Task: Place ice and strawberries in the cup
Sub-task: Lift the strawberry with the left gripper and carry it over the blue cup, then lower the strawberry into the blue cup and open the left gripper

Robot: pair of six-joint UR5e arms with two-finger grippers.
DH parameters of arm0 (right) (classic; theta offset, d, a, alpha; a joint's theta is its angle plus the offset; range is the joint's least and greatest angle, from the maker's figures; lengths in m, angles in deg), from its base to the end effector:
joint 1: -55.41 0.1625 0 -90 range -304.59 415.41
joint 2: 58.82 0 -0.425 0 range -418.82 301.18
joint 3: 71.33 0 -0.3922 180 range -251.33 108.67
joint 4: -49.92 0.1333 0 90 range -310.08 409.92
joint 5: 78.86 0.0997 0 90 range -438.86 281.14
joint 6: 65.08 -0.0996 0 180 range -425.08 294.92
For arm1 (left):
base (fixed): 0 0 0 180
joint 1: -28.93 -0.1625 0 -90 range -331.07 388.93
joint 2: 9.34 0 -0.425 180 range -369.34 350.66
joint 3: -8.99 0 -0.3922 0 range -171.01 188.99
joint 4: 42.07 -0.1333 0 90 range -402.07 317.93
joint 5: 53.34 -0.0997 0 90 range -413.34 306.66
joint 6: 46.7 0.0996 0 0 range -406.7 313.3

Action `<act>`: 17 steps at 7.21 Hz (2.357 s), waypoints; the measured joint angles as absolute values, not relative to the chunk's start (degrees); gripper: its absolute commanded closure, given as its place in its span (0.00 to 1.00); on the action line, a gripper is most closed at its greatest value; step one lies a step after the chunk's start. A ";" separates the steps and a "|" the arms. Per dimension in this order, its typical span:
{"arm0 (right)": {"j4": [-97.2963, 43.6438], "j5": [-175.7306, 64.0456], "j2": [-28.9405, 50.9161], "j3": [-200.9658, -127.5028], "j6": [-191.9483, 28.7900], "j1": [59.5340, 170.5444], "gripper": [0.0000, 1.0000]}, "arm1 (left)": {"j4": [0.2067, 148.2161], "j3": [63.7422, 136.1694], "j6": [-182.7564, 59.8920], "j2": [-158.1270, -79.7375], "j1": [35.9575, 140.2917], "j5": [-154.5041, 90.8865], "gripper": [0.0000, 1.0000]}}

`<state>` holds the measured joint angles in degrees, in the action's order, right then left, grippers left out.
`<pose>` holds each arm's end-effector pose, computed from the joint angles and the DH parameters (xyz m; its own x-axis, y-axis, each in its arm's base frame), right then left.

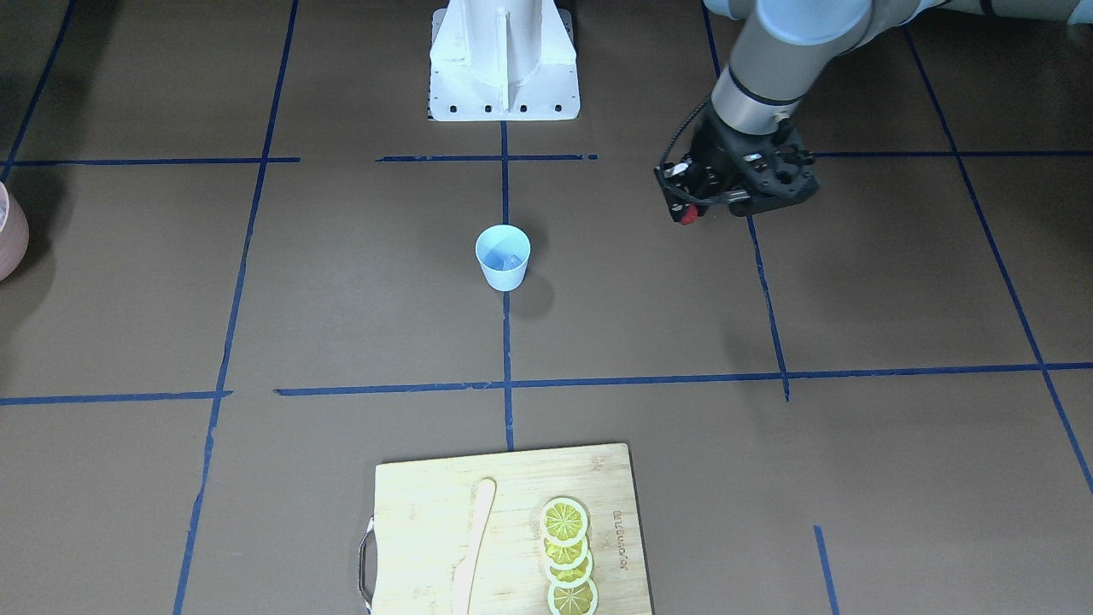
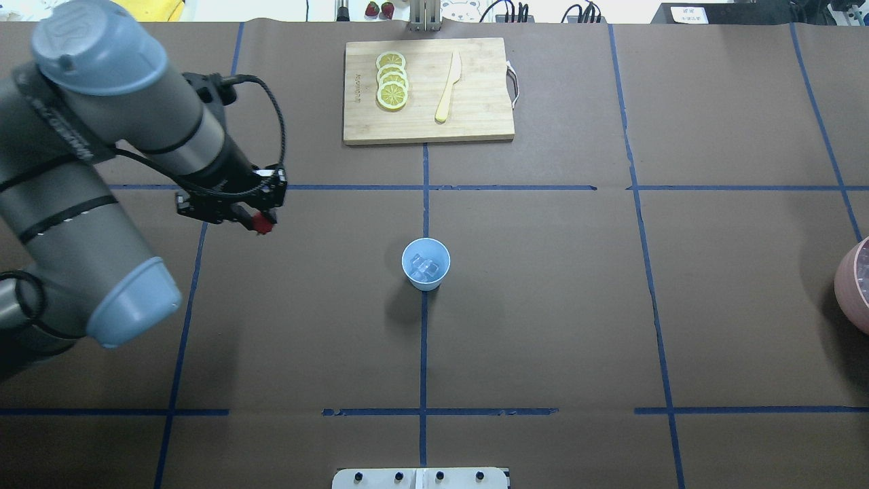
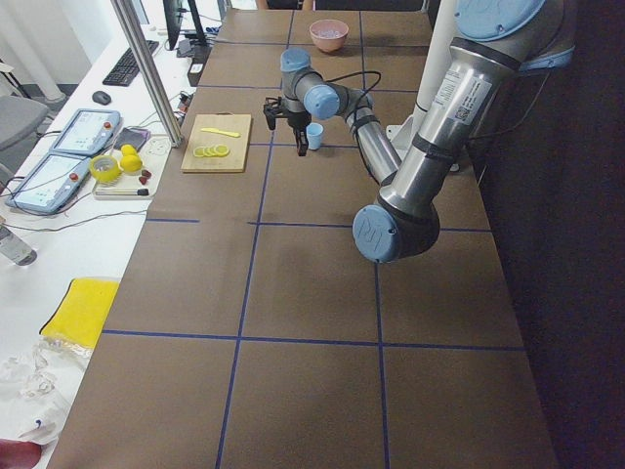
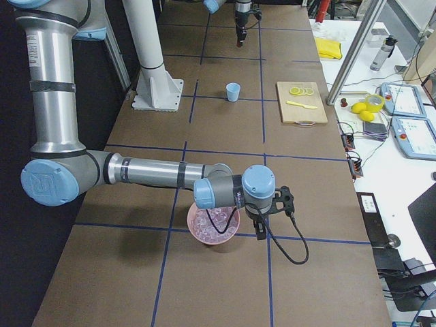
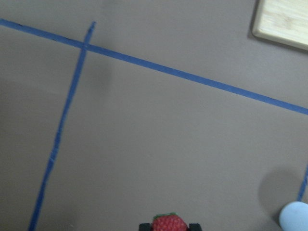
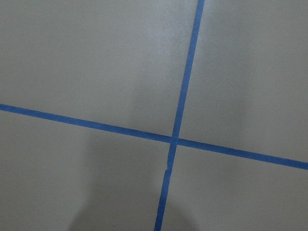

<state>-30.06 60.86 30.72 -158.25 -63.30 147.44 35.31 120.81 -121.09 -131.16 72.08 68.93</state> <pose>0.0751 -0.5000 0.6564 0.6504 -0.1060 0.7522 -0.0149 0.9882 0.1522 0.3735 -0.4600 0.2059 0.6170 -0.2665 -0.7405 0.1626 0.9638 -0.2114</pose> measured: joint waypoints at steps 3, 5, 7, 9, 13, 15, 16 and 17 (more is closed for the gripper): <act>-32.08 60.30 31.81 -158.61 -63.23 149.98 0.00 | 36.11 115.42 -125.41 -137.86 68.03 68.83 1.00; -31.99 55.88 33.13 -158.49 -63.64 150.37 0.00 | 36.53 112.40 -127.00 -141.15 65.83 68.65 1.00; -32.09 54.92 33.13 -158.64 -64.02 150.41 0.00 | 40.30 106.63 -127.70 -144.84 64.55 68.50 1.00; -32.32 57.45 33.06 -158.85 -64.10 150.42 0.00 | 45.16 101.74 -127.78 -146.63 64.35 68.48 1.00; -32.60 59.05 33.03 -159.26 -64.11 150.42 0.00 | 51.02 98.07 -127.86 -147.53 62.33 68.39 0.98; -32.55 59.06 33.03 -159.23 -64.09 150.42 0.00 | 52.77 96.61 -127.89 -148.22 61.94 68.39 0.81; -32.53 59.10 33.04 -159.22 -64.05 150.42 0.00 | 53.12 96.17 -127.85 -148.46 61.92 68.39 0.27; -32.53 59.11 33.08 -159.22 -64.03 150.42 0.00 | 53.61 95.98 -127.81 -148.48 61.89 68.39 0.00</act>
<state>-32.53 59.11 33.08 -159.22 -64.03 150.42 53.61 95.98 -127.81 -148.48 61.89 68.39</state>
